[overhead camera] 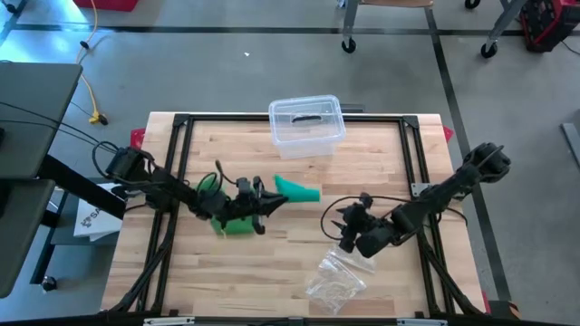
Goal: Roll bandage
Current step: Roll the blue bandage
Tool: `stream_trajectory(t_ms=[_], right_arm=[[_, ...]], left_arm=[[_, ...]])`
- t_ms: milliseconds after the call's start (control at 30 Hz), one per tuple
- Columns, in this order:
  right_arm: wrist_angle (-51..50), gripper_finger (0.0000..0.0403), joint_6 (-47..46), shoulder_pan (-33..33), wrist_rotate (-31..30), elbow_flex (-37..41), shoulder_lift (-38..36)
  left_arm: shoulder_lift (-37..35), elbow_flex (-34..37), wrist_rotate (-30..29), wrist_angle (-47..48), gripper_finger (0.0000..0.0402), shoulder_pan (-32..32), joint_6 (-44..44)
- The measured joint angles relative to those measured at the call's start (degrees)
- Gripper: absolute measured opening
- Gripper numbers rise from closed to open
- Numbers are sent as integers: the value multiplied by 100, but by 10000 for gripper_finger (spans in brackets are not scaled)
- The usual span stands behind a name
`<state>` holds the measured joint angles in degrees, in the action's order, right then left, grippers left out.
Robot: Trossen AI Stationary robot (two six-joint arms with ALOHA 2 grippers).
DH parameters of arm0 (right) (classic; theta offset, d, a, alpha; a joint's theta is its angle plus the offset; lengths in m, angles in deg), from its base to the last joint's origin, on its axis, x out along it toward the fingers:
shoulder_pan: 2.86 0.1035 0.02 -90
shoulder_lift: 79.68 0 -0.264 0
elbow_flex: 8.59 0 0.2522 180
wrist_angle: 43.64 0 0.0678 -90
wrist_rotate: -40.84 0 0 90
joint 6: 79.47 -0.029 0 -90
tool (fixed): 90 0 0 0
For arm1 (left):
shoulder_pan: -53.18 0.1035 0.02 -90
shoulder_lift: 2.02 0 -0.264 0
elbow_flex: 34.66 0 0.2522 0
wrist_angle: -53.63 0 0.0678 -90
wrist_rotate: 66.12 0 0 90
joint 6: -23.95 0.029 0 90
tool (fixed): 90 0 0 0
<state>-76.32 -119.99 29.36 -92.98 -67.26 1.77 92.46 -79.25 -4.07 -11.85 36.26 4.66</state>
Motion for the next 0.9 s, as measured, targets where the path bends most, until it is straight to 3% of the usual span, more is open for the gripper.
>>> stream_trajectory(t_ms=[133,267,600,733,900], right_arm=[[409,215,1011,-169,-4,0,-254],[1117,218,2031,-71,24,-1,-330],[3107,198,3687,273,-1195,-2,-154],[3474,197,4054,179,-967,-2,-156],[3555,196,3849,-83,-424,-2,-156]], left_arm=[[0,0,12,-31,6,83,-183],[0,0,93,-33,6,80,-375],[0,-2,433,-83,6,61,-616],[0,-2,474,-125,6,34,-618],[0,-63,502,-196,6,26,-615]])
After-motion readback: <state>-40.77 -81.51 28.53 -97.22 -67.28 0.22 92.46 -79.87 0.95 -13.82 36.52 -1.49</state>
